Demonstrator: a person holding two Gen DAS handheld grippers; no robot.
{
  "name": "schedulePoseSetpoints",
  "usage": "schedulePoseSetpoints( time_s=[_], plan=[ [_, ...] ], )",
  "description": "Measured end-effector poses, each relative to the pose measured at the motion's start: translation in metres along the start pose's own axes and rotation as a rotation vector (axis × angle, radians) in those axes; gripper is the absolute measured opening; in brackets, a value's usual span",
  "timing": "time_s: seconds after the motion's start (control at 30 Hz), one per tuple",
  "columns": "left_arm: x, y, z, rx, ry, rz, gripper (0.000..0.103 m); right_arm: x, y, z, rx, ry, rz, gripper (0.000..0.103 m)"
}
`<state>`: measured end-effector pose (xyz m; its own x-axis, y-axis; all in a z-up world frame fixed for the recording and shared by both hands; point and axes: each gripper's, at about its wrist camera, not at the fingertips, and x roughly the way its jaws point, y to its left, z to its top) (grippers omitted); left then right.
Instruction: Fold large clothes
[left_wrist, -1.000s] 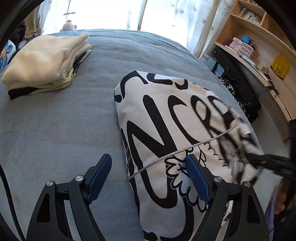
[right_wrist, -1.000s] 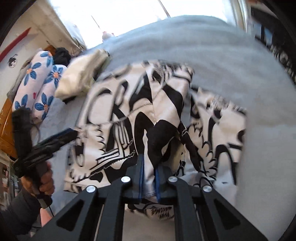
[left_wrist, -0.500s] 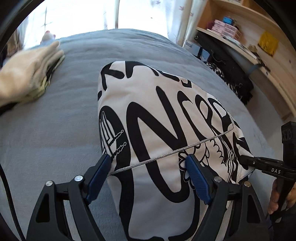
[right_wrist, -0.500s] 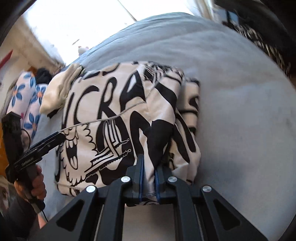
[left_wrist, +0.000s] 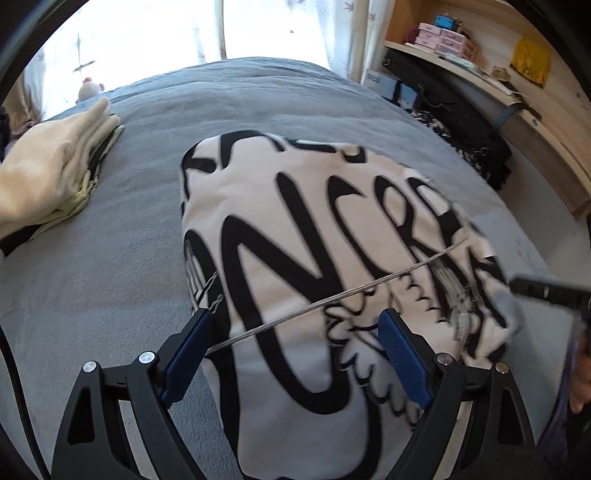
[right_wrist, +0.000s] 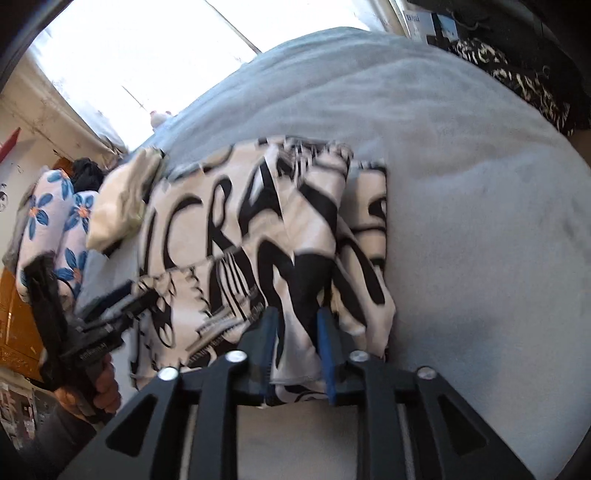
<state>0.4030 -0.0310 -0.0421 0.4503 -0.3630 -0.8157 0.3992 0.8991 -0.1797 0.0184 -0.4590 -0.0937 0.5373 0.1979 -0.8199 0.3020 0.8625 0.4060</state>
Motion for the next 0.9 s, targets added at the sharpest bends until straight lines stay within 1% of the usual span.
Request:
schedulePoseSetpoints(
  time_s=[0.03, 0.07, 0.1, 0.13, 0.17, 0.27, 0.33, 0.47, 0.53, 0.57, 0.6, 0.63, 0.7, 0.8, 0.83, 0.9],
  plan=[
    [-0.002, 0.001, 0.002, -0.001, -0.005, -0.003, 0.088, -0.005, 0.000, 0.007, 0.006, -0.028, 0.018, 0.050],
    [-0.006, 0.005, 0.008, -0.008, -0.018, -0.003, 0.088, -0.007, -0.002, 0.014, 0.019, -0.056, 0.031, 0.062],
    [-0.008, 0.008, 0.013, -0.018, -0.028, -0.003, 0.088, -0.008, -0.005, 0.021, 0.034, -0.076, 0.037, 0.068],
    [-0.010, 0.014, 0.019, -0.040, -0.039, -0.010, 0.088, -0.004, -0.008, 0.032, 0.052, -0.091, 0.052, 0.069],
    [-0.011, 0.022, 0.025, -0.070, -0.046, -0.022, 0.088, 0.001, -0.011, 0.040, 0.063, -0.087, 0.062, 0.069],
    [-0.008, 0.048, 0.041, -0.150, -0.052, -0.059, 0.088, 0.030, -0.021, 0.065, 0.121, -0.047, 0.085, 0.069],
    [0.001, 0.063, 0.047, -0.184, -0.038, -0.073, 0.088, 0.054, -0.028, 0.079, 0.157, -0.012, 0.088, 0.069],
    [0.023, 0.092, 0.053, -0.285, 0.005, -0.135, 0.088, 0.090, -0.036, 0.093, 0.183, 0.034, 0.072, 0.069],
    [0.034, 0.103, 0.052, -0.322, 0.021, -0.153, 0.087, 0.105, -0.041, 0.096, 0.206, 0.058, 0.098, 0.068],
    [0.038, 0.105, 0.052, -0.329, 0.026, -0.158, 0.087, 0.111, -0.044, 0.096, 0.231, 0.064, 0.125, 0.065],
    [0.042, 0.107, 0.051, -0.335, 0.027, -0.168, 0.087, 0.114, -0.046, 0.096, 0.244, 0.063, 0.147, 0.050],
    [0.045, 0.108, 0.050, -0.338, 0.027, -0.172, 0.087, 0.116, -0.047, 0.097, 0.240, 0.068, 0.155, 0.040],
    [0.049, 0.108, 0.050, -0.338, 0.027, -0.176, 0.087, 0.115, -0.042, 0.098, 0.192, 0.060, 0.118, 0.010],
    [0.051, 0.105, 0.053, -0.328, 0.029, -0.170, 0.087, 0.097, -0.033, 0.097, 0.128, -0.007, 0.052, 0.007],
    [0.051, 0.104, 0.054, -0.321, 0.032, -0.164, 0.087, 0.085, -0.030, 0.096, 0.106, -0.044, 0.026, 0.007],
    [0.050, 0.094, 0.058, -0.289, 0.034, -0.140, 0.087, 0.070, -0.029, 0.094, 0.090, -0.090, 0.004, 0.006]
  ],
)
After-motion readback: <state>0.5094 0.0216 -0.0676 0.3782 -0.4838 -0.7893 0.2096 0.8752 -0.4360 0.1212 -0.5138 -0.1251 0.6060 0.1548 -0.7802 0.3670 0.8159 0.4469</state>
